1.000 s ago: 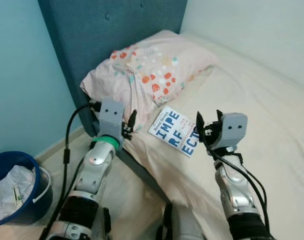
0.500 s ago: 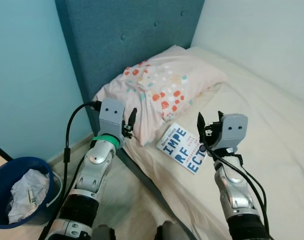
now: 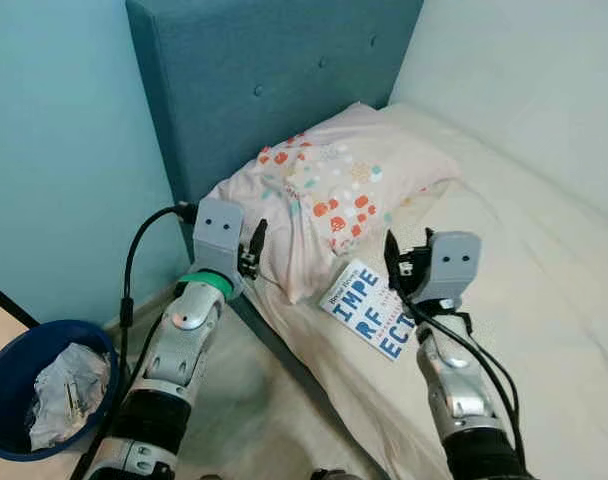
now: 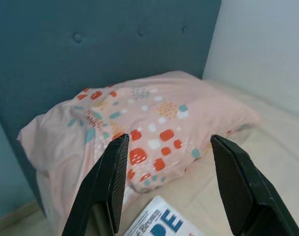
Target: Clean up the room
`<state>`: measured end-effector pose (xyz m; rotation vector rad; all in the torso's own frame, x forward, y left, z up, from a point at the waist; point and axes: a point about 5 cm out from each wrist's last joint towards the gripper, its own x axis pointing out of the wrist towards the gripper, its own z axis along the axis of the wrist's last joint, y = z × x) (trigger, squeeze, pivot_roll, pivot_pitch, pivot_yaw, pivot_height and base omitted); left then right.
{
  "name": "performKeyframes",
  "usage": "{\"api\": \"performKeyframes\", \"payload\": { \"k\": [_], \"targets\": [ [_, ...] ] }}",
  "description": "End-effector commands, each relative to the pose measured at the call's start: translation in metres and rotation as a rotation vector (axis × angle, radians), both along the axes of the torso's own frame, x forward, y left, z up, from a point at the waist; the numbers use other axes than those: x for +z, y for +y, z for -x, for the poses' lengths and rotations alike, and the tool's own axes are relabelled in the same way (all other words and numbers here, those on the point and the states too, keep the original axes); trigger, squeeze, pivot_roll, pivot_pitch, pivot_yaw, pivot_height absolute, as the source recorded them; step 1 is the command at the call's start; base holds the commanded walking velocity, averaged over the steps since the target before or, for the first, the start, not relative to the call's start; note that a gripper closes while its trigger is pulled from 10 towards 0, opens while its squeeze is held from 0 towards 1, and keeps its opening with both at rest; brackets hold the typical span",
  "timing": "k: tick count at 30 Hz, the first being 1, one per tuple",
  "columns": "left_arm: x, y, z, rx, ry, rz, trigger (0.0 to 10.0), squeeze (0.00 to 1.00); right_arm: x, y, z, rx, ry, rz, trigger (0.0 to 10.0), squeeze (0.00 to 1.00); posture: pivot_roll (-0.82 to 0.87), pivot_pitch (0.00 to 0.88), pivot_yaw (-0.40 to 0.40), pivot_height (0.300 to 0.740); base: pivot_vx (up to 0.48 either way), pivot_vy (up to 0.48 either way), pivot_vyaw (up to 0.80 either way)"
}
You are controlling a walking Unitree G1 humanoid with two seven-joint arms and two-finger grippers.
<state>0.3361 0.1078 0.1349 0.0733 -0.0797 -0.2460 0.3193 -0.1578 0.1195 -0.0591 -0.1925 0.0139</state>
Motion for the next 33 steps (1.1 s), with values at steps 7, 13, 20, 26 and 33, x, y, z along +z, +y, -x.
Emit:
{"api": "performKeyframes", "payload": {
  "k": [7, 13, 20, 26, 33],
  "targets": [
    [-0.029, 0.010, 0.011, 0.007, 0.077, -0.057, 10.0, 0.00, -0.039, 0.007, 0.007, 0.014, 0.148, 0.020, 10.0, 0.00, 0.00, 0.026, 0.020, 0.740, 0.000, 0.000, 0.00],
    [-0.056, 0.020, 0.022, 0.012, 0.158, -0.123, 10.0, 0.00, -0.074, 0.007, 0.021, -0.001, 0.298, 0.018, 10.0, 0.00, 0.00, 0.023, 0.028, 0.740, 0.000, 0.000, 0.00],
    [-0.064, 0.022, 0.024, 0.014, 0.181, -0.142, 10.0, 0.00, -0.081, 0.009, 0.025, 0.003, 0.321, 0.016, 10.0, 0.00, 0.00, 0.019, 0.027, 0.740, 0.000, 0.000, 0.00],
    [-0.063, 0.021, 0.023, 0.011, 0.176, -0.139, 10.0, 0.00, -0.082, 0.010, 0.024, 0.011, 0.320, 0.016, 10.0, 0.00, 0.00, 0.013, 0.024, 0.740, 0.000, 0.000, 0.00],
    [-0.063, 0.021, 0.023, 0.011, 0.167, -0.142, 10.0, 0.00, -0.082, 0.011, 0.021, 0.016, 0.312, 0.020, 10.0, 0.00, 0.00, 0.013, 0.023, 0.740, 0.000, 0.000, 0.00]
  ]
}}
